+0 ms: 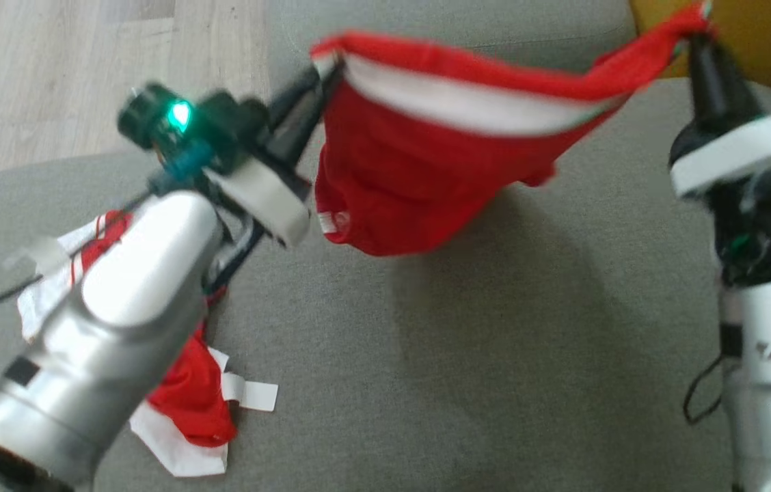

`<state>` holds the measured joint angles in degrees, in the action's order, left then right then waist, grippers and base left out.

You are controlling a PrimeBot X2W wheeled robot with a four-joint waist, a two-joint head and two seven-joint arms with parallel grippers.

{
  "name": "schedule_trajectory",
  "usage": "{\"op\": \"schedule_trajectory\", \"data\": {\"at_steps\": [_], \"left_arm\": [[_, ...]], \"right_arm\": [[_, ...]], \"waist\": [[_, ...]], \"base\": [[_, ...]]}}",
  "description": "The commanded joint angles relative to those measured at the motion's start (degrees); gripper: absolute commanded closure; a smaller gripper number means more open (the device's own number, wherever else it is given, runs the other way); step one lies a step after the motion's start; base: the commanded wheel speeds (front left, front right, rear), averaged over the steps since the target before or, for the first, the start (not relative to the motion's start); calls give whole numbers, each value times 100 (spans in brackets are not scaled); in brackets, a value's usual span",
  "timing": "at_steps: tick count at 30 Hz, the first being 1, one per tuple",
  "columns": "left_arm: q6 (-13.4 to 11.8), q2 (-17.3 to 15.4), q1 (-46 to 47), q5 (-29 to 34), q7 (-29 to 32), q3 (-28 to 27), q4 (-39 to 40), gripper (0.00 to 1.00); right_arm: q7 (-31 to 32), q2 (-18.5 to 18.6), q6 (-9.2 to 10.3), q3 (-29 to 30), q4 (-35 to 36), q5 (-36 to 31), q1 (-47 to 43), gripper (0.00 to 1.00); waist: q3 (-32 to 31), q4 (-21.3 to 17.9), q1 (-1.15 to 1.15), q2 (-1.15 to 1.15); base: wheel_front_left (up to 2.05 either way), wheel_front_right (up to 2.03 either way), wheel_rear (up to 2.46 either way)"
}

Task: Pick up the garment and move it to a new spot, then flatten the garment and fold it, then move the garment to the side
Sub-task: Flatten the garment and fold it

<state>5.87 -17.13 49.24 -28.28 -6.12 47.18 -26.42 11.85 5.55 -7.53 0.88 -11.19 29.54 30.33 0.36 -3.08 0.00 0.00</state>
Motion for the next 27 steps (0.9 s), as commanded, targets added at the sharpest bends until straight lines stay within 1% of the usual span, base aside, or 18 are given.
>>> {"op": "schedule_trajectory", "data": {"at_steps": [1, 5, 8, 12, 14, 18, 23, 25, 27], "left_arm": [[-57, -167, 479, -41, 7, -349, 142, 100], [-72, -125, 539, -217, 34, -464, 213, 100], [-74, -147, 472, -339, 107, -500, 320, 100], [-173, -237, 409, -376, 164, -545, 517, 100], [-197, -258, 403, -382, 179, -556, 563, 100], [-254, -310, 500, -396, 259, -601, 691, 100], [-199, -305, 1075, -230, 387, -564, 641, 100], [-170, -326, 1459, -130, 397, -597, 487, 100], [-148, -310, 1859, -92, 348, -688, 215, 100]], "right_arm": [[73, 24, 4, -8, 252, 119, 424, 100], [329, 90, 4, 14, 409, 239, 532, 100], [431, 29, 4, 280, 634, 304, 459, 100], [638, -73, 4, 655, 856, -87, 332, 100], [700, -110, 4, 703, 905, -172, 323, 100], [839, -212, 4, 864, 991, -380, 416, 100], [790, -253, 4, 918, 746, -642, 1038, 100], [695, -258, 4, 860, 489, -793, 1498, 100], [520, -262, 4, 848, 72, -875, 2062, 100]], "waist": [[-25, -8, 0, 0], [-55, 10, 0, 0], [-47, 21, 0, 0], [76, 1, 0, 0], [130, -8, 0, 0], [473, -67, 0, 0], [1167, -213, 0, 0], [1488, -316, 0, 0], [1747, -417, 0, 0]], "base": [[0, 0, 0], [0, 0, 0], [0, 0, 0], [0, 0, 0], [0, 0, 0], [0, 0, 0], [0, 0, 0], [0, 0, 0], [0, 0, 0]]}}
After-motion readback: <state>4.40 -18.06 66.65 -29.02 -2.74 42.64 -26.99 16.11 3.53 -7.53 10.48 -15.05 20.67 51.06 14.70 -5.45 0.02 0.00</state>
